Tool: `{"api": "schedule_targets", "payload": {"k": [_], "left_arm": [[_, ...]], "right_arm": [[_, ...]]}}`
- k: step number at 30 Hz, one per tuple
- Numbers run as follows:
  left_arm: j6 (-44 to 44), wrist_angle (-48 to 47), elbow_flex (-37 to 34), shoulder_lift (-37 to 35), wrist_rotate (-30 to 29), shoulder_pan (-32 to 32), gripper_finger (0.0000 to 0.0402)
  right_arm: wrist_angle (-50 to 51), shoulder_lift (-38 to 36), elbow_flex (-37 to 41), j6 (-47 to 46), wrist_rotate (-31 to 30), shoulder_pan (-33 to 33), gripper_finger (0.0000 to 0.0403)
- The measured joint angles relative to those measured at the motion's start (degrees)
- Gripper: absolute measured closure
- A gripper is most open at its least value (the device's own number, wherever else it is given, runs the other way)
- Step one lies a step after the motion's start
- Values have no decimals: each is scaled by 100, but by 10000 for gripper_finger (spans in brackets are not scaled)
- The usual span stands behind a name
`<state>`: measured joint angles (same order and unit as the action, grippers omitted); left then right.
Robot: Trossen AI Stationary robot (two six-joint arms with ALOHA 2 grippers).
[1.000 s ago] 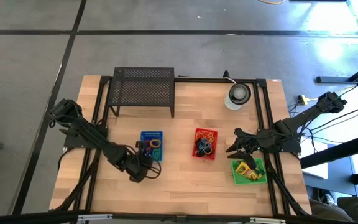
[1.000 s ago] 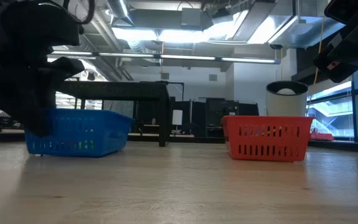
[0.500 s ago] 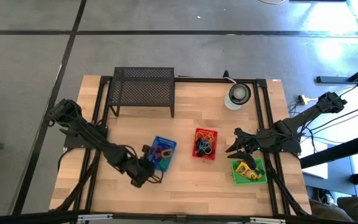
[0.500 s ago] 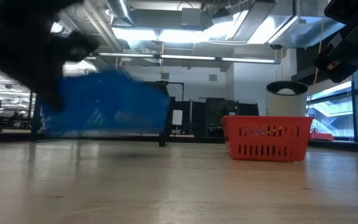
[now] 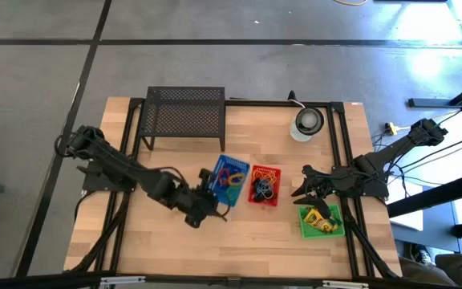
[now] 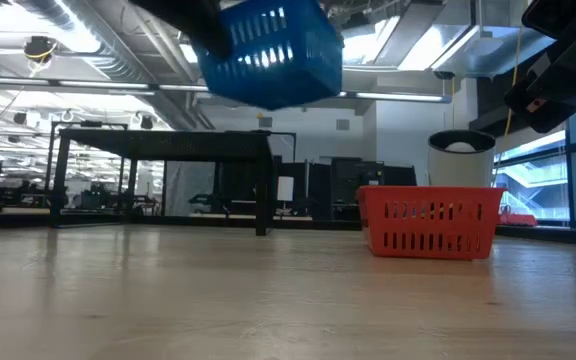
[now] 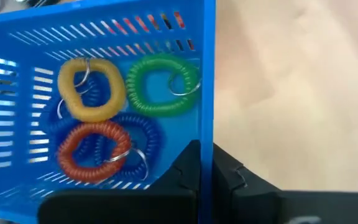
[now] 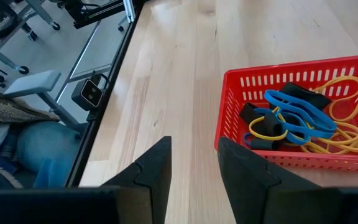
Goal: Pick & Place Office Desk Supplies
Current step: Put the blue bin with wrist bands on the shelf
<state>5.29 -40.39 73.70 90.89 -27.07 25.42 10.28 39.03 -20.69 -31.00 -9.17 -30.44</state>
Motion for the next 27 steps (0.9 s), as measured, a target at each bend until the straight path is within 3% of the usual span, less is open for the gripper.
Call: {"api": "schedule_targets", "payload": {"k": [6,11,15,22,27], "left_arm": [[154,-1917,696,-27,-624,-515,398],[103,-3413,738,-494,-503,-1420,399],[-100,-3464,739,-1205,221,-2218,399],[643,-3642,749,-2264,383,-2962,400],[486,-4009,592,-2640,365,-3435,399]], "right_arm": [[0,0,0,0,0,2,270],[0,1,0,0,0,1,270],[0,2,0,2,0,0,270],[0,2,0,2,0,0,270],[0,2,0,2,0,0,270]]}}
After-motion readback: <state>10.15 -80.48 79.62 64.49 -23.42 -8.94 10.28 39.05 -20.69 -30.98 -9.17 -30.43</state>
